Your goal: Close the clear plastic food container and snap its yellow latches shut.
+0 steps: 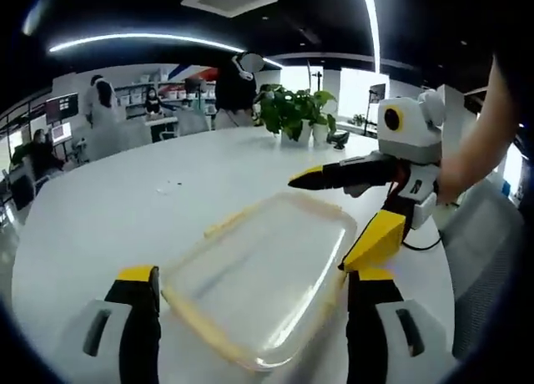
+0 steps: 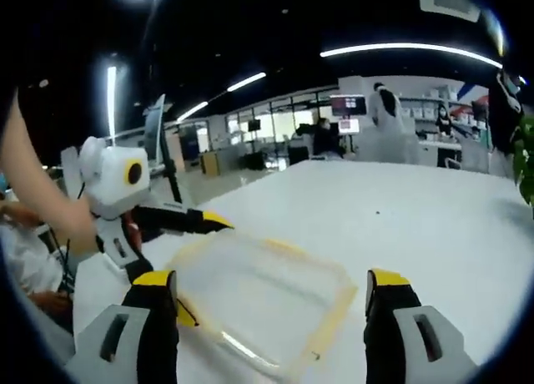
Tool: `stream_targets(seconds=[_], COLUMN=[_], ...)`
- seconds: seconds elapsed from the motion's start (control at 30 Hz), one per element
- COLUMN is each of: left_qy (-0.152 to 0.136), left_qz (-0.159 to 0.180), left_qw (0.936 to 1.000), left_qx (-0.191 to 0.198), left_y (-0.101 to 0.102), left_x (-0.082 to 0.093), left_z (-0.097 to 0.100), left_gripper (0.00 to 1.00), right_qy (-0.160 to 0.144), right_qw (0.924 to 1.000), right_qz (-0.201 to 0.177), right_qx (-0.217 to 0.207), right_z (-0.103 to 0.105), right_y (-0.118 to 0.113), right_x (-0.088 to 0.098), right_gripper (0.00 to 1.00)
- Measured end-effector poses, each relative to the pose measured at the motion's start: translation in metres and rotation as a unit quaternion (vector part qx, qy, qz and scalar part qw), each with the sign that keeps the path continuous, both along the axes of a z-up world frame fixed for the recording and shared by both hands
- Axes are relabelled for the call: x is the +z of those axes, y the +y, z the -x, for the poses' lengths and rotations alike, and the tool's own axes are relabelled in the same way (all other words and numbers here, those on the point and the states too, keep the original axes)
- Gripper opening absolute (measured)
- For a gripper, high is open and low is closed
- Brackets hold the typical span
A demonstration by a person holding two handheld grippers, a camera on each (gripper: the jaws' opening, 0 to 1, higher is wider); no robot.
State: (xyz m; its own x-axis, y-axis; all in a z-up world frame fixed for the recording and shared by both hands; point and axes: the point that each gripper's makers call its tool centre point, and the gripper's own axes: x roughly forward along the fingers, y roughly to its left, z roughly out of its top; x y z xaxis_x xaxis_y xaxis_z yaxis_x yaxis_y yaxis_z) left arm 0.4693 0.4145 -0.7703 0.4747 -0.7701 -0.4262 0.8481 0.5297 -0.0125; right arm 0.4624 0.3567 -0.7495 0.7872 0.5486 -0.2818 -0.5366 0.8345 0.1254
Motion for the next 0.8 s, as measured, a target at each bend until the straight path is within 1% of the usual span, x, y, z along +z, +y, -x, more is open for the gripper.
stream_targets(seconds=[0.07, 0.23, 0.33, 0.4, 0.57, 0.8], left_qy=[-0.005, -0.009, -0.006, -0.007, -0.006, -0.006], left_qz=[-0.002, 0.001, 0.002, -0.004, 0.01, 0.01], left_qw=[1.0, 0.9999, 0.9999, 0.9999, 0.9996, 0.9993], left_qx=[0.002, 0.011, 0.015, 0.015, 0.027, 0.035], left_y=[0.0, 0.004, 0.007, 0.009, 0.013, 0.018], left_x=[0.0, 0.001, 0.0, -0.001, 0.007, 0.008], left_z=[0.0, 0.002, 0.003, 0.004, 0.003, 0.008], left_gripper=[0.95, 0.94, 0.94, 0.93, 0.92, 0.92], right_qy=[-0.006, -0.004, -0.005, -0.006, -0.005, -0.005], right_qw=[1.0, 1.0, 1.0, 1.0, 1.0, 0.9999], right_qz=[0.004, 0.003, 0.004, 0.001, 0.005, 0.01], right_qx=[-0.002, -0.003, -0.002, -0.003, -0.003, -0.003], right_z=[0.001, 0.003, 0.004, 0.005, 0.005, 0.01], right_y=[0.0, -0.001, -0.002, -0.003, -0.008, -0.014], right_x=[0.001, 0.001, 0.002, 0.006, 0.006, 0.009], right_gripper=[0.95, 0.95, 0.95, 0.95, 0.94, 0.93])
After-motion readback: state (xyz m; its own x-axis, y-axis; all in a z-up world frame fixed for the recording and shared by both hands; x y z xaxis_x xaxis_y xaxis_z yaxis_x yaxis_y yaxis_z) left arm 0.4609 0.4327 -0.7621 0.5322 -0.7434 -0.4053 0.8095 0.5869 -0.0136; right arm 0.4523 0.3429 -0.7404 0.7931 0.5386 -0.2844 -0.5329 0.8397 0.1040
